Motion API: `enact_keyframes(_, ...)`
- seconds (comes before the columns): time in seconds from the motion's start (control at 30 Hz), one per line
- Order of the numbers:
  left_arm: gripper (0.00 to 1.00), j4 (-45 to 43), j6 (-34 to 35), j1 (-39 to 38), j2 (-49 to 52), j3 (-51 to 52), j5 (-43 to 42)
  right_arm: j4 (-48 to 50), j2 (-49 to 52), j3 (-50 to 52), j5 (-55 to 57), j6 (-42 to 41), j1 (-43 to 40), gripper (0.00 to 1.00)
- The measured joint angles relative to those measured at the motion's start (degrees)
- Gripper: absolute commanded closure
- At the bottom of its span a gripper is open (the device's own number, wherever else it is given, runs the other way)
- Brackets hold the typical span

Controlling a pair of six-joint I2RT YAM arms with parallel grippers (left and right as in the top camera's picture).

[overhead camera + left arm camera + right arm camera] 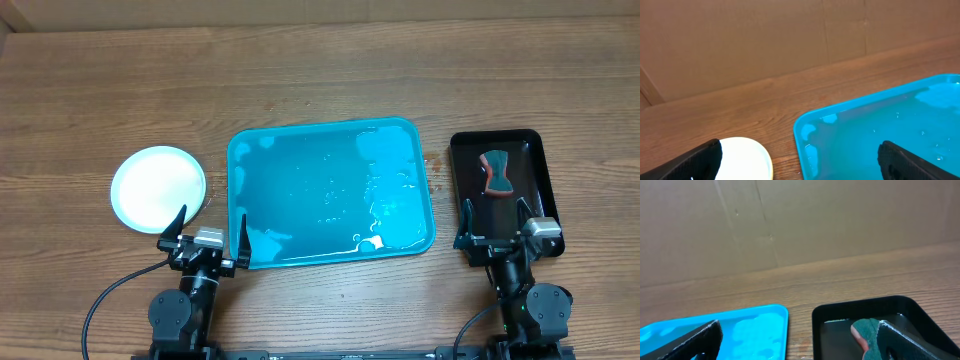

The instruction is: Clean dirty plates on tray and stack at the side

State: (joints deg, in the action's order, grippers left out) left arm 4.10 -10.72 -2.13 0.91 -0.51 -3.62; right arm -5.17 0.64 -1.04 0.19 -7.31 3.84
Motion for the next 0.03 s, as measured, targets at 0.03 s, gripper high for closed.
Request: enact_keyframes(0.03,0.00,0.00,0.00,0.00,0.00,0.00,-0.02,0.02,0.00,0.00,0.02,0.02,0.00,0.00)
